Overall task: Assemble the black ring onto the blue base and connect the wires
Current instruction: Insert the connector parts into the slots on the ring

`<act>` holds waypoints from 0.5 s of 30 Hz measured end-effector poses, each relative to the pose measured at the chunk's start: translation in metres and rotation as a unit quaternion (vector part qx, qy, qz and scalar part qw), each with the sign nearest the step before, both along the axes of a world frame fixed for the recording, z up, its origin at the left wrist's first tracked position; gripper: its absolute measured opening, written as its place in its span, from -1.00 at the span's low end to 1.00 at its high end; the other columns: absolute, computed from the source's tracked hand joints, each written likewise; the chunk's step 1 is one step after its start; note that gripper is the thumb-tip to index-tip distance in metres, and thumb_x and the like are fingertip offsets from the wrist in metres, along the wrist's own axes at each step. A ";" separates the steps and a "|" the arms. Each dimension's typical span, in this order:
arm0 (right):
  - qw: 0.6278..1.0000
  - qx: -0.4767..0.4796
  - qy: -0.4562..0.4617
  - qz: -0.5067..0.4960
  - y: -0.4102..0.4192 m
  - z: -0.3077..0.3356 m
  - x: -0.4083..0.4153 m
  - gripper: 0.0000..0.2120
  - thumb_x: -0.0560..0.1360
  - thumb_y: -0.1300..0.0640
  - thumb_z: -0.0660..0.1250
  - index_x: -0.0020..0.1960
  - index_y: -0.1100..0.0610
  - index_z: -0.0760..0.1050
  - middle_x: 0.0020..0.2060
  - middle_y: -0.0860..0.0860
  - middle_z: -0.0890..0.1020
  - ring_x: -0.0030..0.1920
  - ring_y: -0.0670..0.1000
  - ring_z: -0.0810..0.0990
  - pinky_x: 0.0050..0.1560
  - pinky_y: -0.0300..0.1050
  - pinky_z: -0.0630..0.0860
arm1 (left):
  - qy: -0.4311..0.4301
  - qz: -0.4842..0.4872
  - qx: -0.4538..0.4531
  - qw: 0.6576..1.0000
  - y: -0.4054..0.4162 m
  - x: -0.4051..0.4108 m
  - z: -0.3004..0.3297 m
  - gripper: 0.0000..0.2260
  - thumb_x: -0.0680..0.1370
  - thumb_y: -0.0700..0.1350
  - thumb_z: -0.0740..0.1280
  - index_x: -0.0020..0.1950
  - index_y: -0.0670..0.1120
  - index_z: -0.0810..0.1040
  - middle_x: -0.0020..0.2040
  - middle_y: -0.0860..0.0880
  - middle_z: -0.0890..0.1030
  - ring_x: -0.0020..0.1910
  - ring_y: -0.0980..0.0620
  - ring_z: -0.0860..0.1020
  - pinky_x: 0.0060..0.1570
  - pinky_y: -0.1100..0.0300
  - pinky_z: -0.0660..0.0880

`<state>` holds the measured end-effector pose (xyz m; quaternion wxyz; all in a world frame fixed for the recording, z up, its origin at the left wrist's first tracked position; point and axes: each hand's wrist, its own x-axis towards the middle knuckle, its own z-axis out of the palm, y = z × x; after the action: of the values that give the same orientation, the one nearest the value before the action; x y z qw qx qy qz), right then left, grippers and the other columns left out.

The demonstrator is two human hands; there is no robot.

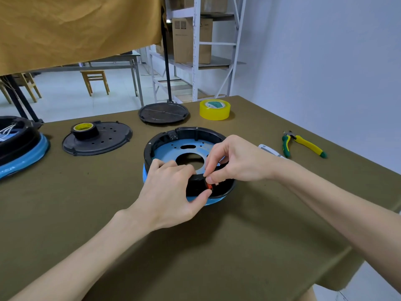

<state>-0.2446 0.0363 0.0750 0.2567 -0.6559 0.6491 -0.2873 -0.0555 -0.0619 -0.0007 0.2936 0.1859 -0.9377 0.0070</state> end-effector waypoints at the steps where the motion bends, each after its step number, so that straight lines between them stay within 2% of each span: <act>1: 1.000 0.000 0.000 0.002 0.000 0.000 0.000 -0.90 0.44 0.27 0.56 -0.16 0.09 0.76 -0.15 0.04 0.74 -0.08 0.03 0.70 0.01 -0.11 0.63 | 0.000 0.000 -0.001 1.000 -0.001 0.000 0.000 -0.62 0.53 0.35 0.19 -0.24 0.07 0.43 -0.42 0.18 0.36 -0.36 0.10 0.38 -0.12 0.02 0.36; 3: 1.000 -0.002 0.001 0.003 -0.001 -0.001 0.000 -0.90 0.43 0.27 0.56 -0.16 0.09 0.76 -0.15 0.05 0.74 -0.08 0.04 0.70 0.00 -0.13 0.62 | -0.003 0.001 -0.002 1.000 -0.001 -0.001 0.000 -0.62 0.53 0.35 0.19 -0.24 0.07 0.43 -0.42 0.18 0.34 -0.37 0.09 0.38 -0.12 0.01 0.38; 6: 1.000 -0.008 0.000 -0.004 0.000 -0.001 -0.001 -0.93 0.43 0.26 0.56 -0.17 0.11 0.76 -0.15 0.06 0.74 -0.06 0.07 0.70 0.09 0.03 0.64 | -0.004 0.004 -0.002 1.000 0.000 -0.001 0.000 -0.61 0.53 0.36 0.19 -0.24 0.06 0.43 -0.42 0.17 0.36 -0.37 0.09 0.39 -0.12 0.00 0.38; 9: 1.000 -0.018 -0.014 -0.012 0.002 -0.003 -0.002 -0.96 0.42 0.27 0.57 -0.16 0.16 0.75 -0.16 0.13 0.73 -0.06 0.19 0.70 0.08 0.19 0.62 | -0.003 0.005 -0.002 1.000 0.001 -0.002 0.001 -0.61 0.53 0.36 0.18 -0.25 0.07 0.41 -0.43 0.18 0.35 -0.38 0.10 0.39 -0.13 0.02 0.37; 15: 1.000 -0.014 -0.015 -0.020 0.001 -0.002 -0.001 -0.95 0.42 0.28 0.57 -0.17 0.17 0.75 -0.16 0.14 0.74 -0.07 0.19 0.71 0.10 0.23 0.62 | -0.009 0.009 -0.004 1.000 0.001 -0.002 0.000 -0.58 0.53 0.37 0.15 -0.24 0.05 0.44 -0.42 0.16 0.38 -0.37 0.09 0.40 -0.14 0.03 0.34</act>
<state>-0.2452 0.0376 0.0731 0.2512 -0.6418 0.6543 -0.3112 -0.0577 -0.0614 -0.0003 0.2859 0.1932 -0.9384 0.0156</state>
